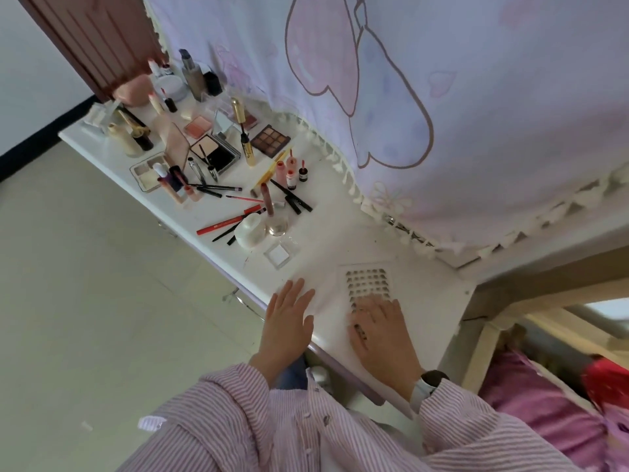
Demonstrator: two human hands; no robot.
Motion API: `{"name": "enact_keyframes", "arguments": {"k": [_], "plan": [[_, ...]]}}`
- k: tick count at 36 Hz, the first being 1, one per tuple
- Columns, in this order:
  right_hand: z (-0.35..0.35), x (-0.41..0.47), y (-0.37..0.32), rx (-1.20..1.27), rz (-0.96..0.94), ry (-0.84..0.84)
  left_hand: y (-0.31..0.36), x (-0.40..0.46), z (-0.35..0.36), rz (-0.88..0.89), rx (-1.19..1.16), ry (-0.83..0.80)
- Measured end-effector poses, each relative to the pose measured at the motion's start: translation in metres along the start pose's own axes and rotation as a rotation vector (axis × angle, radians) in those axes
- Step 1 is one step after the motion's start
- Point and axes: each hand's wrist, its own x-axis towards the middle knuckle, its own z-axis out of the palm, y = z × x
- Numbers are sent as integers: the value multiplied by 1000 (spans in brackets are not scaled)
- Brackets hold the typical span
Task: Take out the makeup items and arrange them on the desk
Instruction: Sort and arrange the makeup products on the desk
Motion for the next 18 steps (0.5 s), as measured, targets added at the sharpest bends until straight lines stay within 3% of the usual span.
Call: {"name": "enact_keyframes", "arguments": {"k": [2, 8, 12, 15, 18], "plan": [[-1, 0, -1, -4, 29, 7, -1, -3, 0, -6, -16, 2], [2, 13, -8, -88, 256, -208, -3, -12, 3, -21, -11, -35], [-3, 20, -12, -30, 288, -206, -6, -9, 4, -31, -95, -62], [-13, 23, -14, 156, 261, -138, 0, -6, -3, -106, -312, -29], [-28, 23, -20, 636, 273, -93, 16, -6, -24, -256, -640, 61]]}}
